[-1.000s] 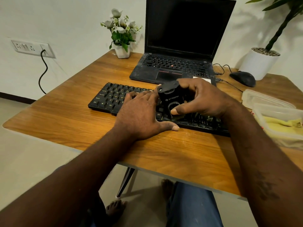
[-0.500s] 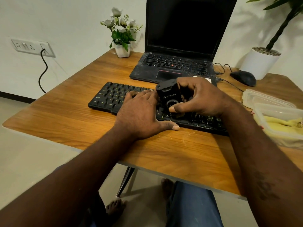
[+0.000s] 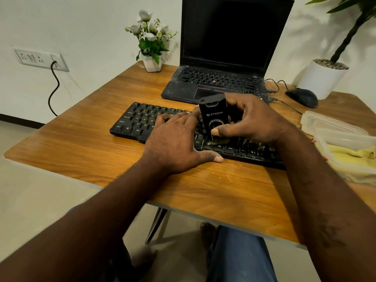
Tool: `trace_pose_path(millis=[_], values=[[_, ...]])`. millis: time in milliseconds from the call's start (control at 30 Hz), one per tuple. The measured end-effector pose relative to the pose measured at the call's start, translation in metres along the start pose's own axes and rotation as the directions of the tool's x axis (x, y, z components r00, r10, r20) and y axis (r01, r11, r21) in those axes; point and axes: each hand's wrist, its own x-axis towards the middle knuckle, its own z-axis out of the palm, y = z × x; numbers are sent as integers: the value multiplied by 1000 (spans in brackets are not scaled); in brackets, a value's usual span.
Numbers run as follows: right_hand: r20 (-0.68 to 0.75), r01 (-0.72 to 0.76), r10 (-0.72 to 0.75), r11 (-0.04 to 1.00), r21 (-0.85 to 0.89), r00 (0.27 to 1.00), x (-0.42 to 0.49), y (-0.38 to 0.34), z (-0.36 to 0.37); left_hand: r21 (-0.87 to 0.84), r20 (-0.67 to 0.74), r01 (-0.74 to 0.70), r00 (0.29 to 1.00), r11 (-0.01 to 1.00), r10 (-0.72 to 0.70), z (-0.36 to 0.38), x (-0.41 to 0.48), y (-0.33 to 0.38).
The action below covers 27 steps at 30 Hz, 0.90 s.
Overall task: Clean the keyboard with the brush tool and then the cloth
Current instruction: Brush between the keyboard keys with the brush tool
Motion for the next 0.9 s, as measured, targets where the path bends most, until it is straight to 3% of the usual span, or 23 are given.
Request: trace_pose_path(millis=[367, 500, 633, 733, 900], values=[[83, -85, 84, 996, 12, 993, -7, 7, -19, -5, 42, 17, 999, 1000, -17, 1, 1, -1], [15, -66, 66, 998, -13, 998, -5, 7, -16, 6, 46, 18, 999, 1000, -18, 2, 1, -1], [65, -58, 57, 998, 5, 996, -5, 5, -13, 11, 42, 17, 999, 1000, -18, 1, 2, -1], [-11, -57, 57, 998, -26, 998, -4, 7, -14, 15, 57, 20, 998, 1000, -21, 1, 1, 0], [68, -48, 46, 998, 33, 997, -5, 3, -13, 17, 31, 13, 999, 1000, -13, 2, 2, -1]])
